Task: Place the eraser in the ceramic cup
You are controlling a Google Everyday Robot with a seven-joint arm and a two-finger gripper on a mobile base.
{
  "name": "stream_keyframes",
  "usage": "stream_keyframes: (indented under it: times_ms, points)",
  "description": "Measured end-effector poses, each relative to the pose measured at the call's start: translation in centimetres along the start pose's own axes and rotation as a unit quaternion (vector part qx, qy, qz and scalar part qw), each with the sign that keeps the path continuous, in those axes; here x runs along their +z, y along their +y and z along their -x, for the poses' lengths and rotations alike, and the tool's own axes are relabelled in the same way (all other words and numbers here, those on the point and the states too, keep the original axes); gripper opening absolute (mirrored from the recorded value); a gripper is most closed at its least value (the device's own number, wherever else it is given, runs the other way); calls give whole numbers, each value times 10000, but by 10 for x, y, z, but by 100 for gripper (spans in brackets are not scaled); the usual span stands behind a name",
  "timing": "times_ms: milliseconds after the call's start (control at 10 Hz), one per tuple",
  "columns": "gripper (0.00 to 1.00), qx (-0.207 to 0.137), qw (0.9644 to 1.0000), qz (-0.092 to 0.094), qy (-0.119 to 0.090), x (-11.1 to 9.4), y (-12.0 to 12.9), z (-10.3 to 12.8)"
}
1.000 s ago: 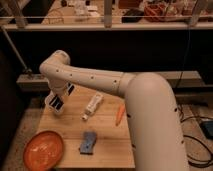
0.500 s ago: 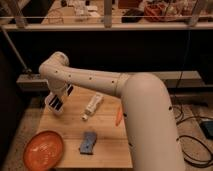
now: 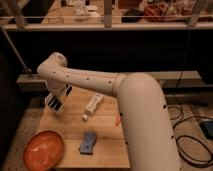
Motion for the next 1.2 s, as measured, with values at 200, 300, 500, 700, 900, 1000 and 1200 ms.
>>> stream_keyframes:
  times_ms: [200,300,500,700,900,1000,1200]
  points:
    - [0,-20,10000,24,-7,3,-2,1]
    - [0,-26,10000,30,-8,3,-3,2]
    - [0,-49,10000,46,-18,6,-6,4]
    - [0,-72,9999,67,-19,8,-8,6]
    - [0,-93,9999,81,-22,10,-9,7]
    - [0,-102,9999,88,-21,10,-10,8]
    - [9,-125,9999,108,-26,13,-12,11]
